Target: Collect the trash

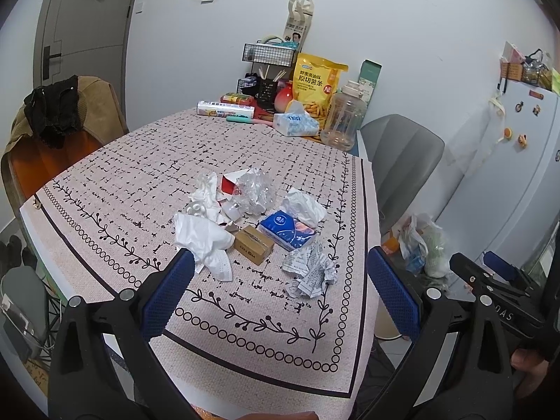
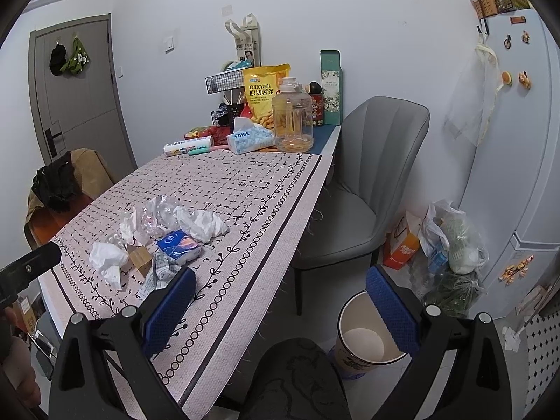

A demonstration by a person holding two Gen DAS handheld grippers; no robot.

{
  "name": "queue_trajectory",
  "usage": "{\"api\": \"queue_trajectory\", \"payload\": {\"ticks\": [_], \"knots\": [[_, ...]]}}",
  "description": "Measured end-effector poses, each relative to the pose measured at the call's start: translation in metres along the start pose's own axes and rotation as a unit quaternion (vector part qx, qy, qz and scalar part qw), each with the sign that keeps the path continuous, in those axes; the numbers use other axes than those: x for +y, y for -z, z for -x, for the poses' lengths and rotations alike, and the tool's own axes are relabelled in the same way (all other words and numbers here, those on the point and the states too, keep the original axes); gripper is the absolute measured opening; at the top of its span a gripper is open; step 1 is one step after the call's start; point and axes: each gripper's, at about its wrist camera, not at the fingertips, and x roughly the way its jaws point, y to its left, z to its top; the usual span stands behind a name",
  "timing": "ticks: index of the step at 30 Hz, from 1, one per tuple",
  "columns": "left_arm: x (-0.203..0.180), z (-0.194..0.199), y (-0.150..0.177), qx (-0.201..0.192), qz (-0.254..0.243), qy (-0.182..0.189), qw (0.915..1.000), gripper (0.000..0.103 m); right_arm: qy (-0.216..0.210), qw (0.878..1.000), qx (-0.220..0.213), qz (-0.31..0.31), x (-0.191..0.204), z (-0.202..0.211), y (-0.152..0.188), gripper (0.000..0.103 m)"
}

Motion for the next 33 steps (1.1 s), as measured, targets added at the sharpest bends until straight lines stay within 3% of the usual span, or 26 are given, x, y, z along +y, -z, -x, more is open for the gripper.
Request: {"api": "queue_trajectory", "payload": {"ticks": [33], "knots": [[-0.01,0.009,0.001,-0.008,-0.009,0.019,0.9998,0.097,0.012,1.0,-0.008,-0.008,-0.008,0.014,0.0,0.095]]}}
